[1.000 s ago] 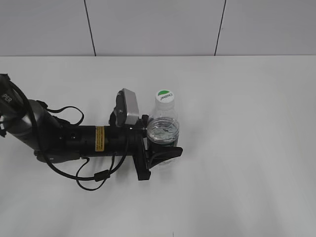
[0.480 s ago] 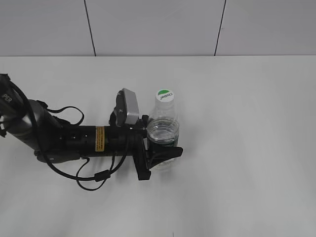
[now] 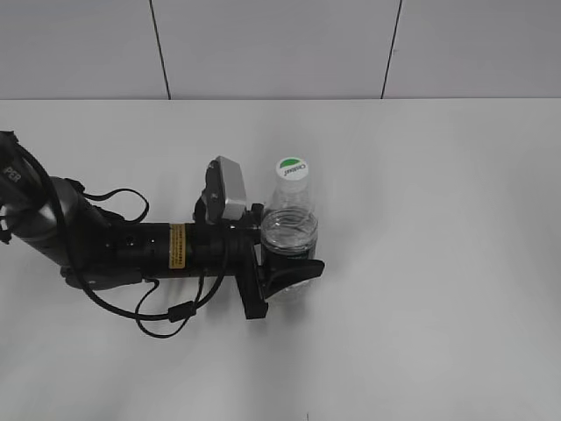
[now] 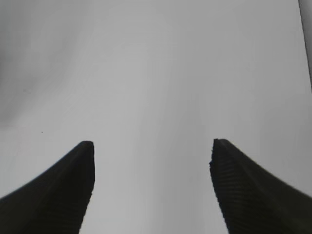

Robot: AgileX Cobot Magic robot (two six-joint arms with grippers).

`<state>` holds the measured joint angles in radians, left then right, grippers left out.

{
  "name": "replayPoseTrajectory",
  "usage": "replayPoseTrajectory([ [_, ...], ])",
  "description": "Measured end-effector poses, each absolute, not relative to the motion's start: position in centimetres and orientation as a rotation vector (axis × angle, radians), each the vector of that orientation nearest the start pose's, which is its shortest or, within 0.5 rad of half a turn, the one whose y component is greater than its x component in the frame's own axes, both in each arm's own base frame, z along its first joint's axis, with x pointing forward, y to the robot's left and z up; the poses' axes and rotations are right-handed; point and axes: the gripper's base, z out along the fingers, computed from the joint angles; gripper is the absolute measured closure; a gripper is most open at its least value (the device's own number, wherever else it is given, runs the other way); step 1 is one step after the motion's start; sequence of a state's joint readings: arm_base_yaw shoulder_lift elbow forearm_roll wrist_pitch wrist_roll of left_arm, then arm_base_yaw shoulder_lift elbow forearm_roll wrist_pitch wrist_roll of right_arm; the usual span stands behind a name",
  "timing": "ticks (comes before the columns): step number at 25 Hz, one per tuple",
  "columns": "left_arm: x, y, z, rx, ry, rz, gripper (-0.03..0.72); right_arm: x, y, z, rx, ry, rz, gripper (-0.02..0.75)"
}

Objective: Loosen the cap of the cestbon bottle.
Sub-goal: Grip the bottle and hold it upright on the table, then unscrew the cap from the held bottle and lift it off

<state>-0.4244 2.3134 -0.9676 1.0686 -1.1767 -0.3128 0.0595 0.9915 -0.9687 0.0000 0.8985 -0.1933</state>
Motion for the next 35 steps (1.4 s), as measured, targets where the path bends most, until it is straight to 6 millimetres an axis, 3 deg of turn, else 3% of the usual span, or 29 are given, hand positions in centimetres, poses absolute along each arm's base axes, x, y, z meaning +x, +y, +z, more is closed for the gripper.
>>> replayPoseTrajectory([
  [5,30.4,-21.8,5.2,1.218,1.489,-1.002,0.276,23.8,1.6,35.9,-0.299,2.421,-0.035,0.174],
  [13,30.4,-21.8,5.2,1.219,1.489,-1.003,0.276,30.0,2.2,36.4,-0.301,2.525,0.021,0.174],
  [22,30.4,-21.8,5.2,1.218,1.489,-1.002,0.276,36.7,3.1,34.1,-0.303,2.719,0.114,0.174],
  [27,30.4,-21.8,5.2,1.214,1.49,-1.001,0.276,38.0,4.1,32.4,-0.315,2.761,0.18,0.174],
  [29,30.4,-21.8,5.2,1.212,1.491,-1.0,0.276,37.9,5.5,32.2,-0.379,2.761,0.185,0.174],
  [35,30.4,-21.8,5.2,1.212,1.491,-1.001,0.276,35.5,14.5,32.1,-0.743,2.705,0.192,0.174],
])
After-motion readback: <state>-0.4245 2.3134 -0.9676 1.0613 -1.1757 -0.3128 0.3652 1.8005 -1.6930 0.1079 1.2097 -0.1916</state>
